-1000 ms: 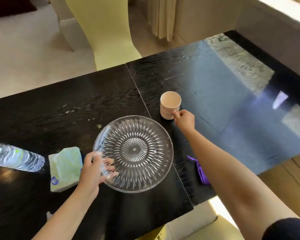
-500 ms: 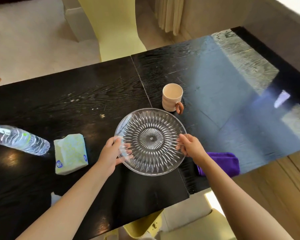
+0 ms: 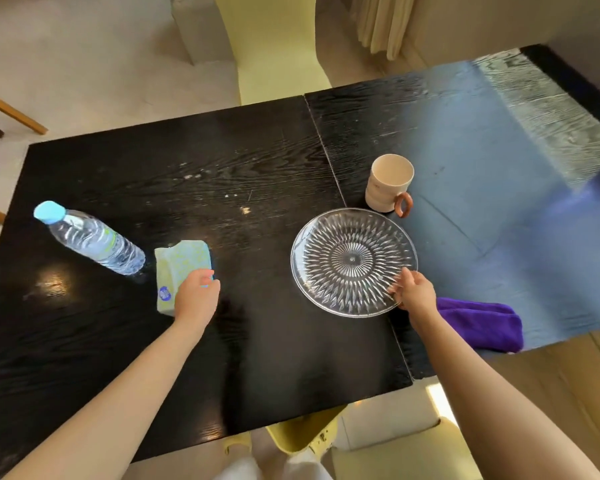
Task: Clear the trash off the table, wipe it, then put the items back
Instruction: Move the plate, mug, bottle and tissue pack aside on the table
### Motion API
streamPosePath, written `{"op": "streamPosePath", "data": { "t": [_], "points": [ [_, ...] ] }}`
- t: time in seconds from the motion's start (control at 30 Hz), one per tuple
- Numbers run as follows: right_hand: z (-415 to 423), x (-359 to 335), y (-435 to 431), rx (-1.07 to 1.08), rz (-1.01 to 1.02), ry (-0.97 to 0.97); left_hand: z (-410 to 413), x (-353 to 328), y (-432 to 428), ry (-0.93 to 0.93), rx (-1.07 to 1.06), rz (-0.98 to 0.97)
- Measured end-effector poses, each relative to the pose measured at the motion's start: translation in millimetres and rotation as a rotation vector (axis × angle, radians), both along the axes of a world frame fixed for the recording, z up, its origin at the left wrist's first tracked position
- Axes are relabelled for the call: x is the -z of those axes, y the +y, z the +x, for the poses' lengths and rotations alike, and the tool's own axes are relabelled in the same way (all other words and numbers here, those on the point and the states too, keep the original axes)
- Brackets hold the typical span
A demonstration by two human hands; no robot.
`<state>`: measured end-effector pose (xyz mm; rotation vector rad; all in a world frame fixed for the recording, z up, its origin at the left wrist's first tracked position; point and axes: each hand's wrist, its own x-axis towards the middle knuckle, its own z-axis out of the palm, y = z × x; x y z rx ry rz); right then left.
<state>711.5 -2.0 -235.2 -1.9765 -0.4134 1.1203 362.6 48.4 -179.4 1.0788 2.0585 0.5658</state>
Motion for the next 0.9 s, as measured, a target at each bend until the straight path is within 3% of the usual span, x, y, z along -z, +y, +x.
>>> {"op": "streamPosePath", "data": {
  "t": [0.17,0.37,0.5,0.63,0.9],
  "points": [
    [3,14,0,-0.081,-0.164,-0.245,-34,7,-6,0.333,0.057,0.114],
    [-6,0,3,-0.182,-0.266,-0.454,-55,12,-2,0.455,-0.042,0.058],
    [-29,-22,3,-0.293,-0.363,-0.703,-69,24,4,0.294,-0.053,-0.130],
    [-56,-37,8,-0.462,-0.358,-0.927,-80,28,11,0.168,-0.056,-0.149],
    [-137,-55,48,-0.854,-0.313,-0.922,-91,16,20,-0.018,-0.148,-0.129]
  ]
}}
